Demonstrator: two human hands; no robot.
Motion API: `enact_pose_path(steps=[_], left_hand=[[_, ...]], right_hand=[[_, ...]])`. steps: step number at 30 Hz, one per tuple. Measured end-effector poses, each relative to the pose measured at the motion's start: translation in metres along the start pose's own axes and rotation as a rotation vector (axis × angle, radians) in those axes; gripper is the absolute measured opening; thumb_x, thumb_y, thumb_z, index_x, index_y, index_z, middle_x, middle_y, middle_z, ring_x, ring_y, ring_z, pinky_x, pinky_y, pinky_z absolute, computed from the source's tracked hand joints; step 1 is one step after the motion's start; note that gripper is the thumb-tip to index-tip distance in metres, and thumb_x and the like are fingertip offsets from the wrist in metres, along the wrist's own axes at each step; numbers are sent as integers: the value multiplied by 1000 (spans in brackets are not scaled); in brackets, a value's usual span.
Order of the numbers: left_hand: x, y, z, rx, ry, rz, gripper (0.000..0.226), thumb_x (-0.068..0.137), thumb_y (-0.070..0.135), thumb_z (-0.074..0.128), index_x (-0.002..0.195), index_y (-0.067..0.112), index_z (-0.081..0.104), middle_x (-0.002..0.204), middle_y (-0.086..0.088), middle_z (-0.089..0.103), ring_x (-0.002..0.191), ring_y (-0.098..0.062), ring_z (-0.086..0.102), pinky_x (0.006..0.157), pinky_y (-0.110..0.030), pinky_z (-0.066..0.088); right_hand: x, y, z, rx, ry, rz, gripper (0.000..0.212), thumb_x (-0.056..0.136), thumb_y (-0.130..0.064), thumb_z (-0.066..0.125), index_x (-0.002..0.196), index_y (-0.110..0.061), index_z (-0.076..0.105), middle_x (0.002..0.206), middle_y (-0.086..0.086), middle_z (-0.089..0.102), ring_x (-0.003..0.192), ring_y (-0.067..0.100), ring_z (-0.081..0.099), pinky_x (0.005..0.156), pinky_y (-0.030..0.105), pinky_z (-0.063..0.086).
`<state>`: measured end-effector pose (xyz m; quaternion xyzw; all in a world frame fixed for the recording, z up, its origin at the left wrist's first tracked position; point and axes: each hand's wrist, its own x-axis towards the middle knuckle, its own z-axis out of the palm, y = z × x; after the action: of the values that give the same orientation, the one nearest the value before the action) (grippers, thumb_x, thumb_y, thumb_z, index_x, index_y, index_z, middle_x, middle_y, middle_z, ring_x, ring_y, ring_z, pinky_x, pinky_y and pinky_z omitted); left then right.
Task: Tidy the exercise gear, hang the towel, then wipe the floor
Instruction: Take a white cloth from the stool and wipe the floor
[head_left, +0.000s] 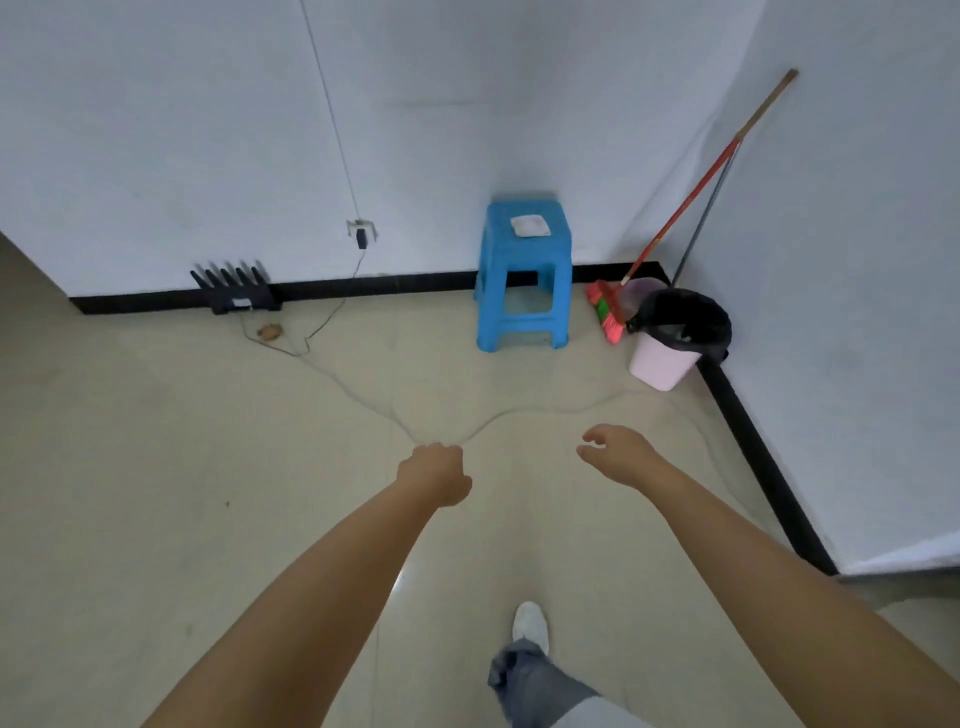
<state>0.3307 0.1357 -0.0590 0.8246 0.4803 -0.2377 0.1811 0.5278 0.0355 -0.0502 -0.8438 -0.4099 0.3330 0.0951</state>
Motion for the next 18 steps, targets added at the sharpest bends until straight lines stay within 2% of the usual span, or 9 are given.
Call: enact_pose_path(steps=[7,13,18], left_hand=[[146,2,-127,10,30,0,45,97,32,40,138,13,40,139,-10,42,130,-28,39,103,-39,38],[297,-17,-220,-5,35,17,45,98,32,38,139,13,38,139,-10,42,128,-27,40,103,-38,39],[418,-31,-291,-2,-13,50,46,98,33,38,139,13,39,138,-10,43,127,-27,42,104,-38,40]], right_hand=[[173,-51,-99,-36,-13,-6,42,95,-26,47,132,-6,49,139,11,48,129,25,44,103,27,34],[334,-108,-150,-65,0,-30,42,95,-26,45,133,-8,48,141,10,47,130,24,42,103,27,33],[449,-146,-190,-77,-21,50,41,96,-24,43,134,-8,47,143,9,46,132,24,41,105,27,32]])
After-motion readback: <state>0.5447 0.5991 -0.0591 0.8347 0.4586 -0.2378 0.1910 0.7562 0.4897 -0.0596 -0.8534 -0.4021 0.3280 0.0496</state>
